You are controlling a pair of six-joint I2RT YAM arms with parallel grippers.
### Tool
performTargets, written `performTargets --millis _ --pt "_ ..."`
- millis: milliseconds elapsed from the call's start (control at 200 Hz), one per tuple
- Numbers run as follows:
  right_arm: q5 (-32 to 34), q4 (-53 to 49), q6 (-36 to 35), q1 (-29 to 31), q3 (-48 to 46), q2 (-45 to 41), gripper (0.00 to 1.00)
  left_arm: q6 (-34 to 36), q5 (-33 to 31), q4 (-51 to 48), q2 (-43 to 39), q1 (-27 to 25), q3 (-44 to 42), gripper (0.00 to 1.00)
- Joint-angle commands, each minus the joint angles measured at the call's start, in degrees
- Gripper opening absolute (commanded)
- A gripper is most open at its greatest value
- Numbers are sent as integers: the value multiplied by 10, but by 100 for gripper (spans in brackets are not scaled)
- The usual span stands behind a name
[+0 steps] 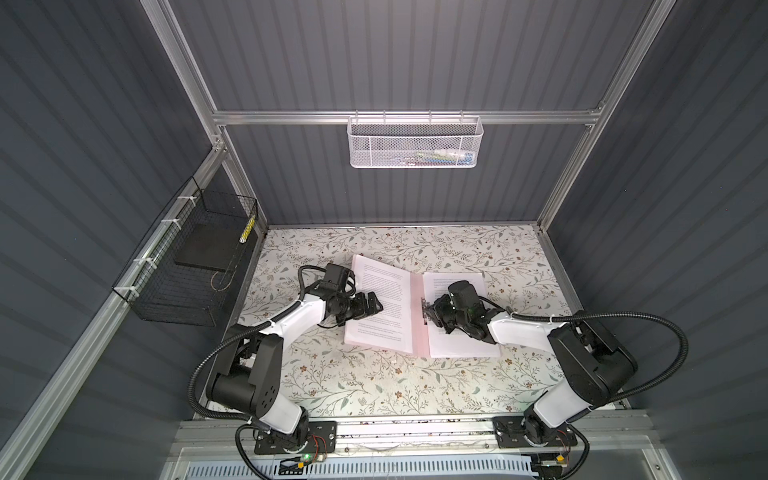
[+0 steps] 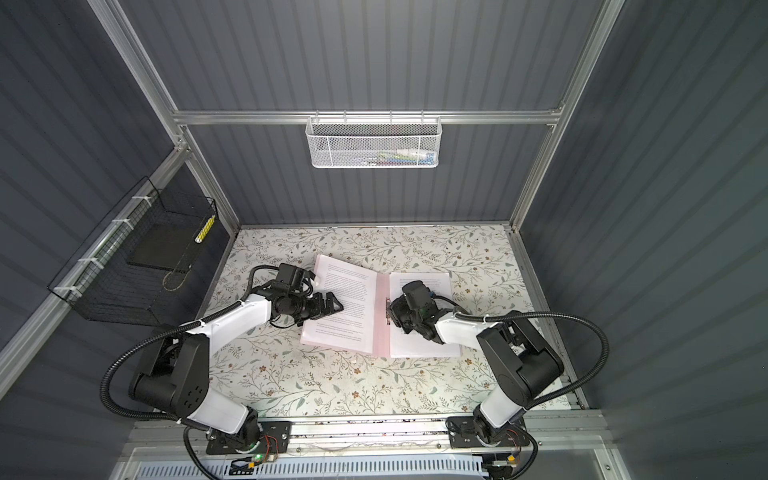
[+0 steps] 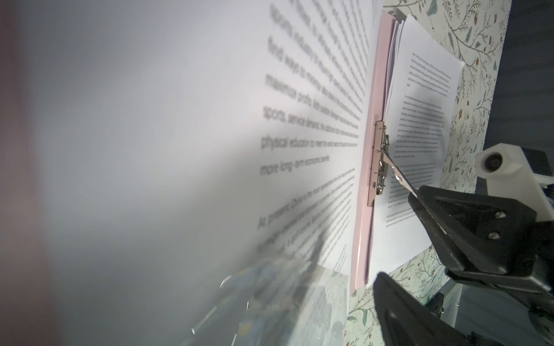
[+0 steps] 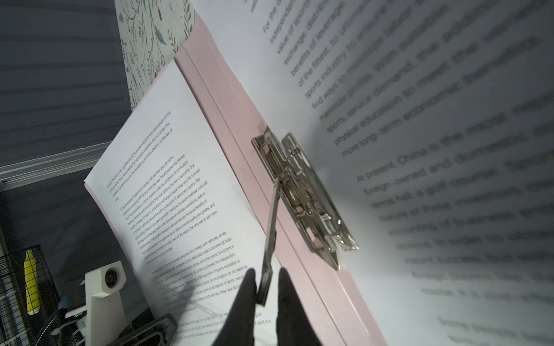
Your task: Put the files into the folder
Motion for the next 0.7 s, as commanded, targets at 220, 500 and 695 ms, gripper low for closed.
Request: performTargets --millis 220,500,695 --pt "-14 22 1 -9 -8 11 17 10 13 1 -5 -3 -4 100" --pt "-17 27 9 -9 -10 18 14 10 14 1 -5 -3 -4 100" --pt "-24 38 14 -9 -13 22 13 11 14 2 -3 -3 -4 100"
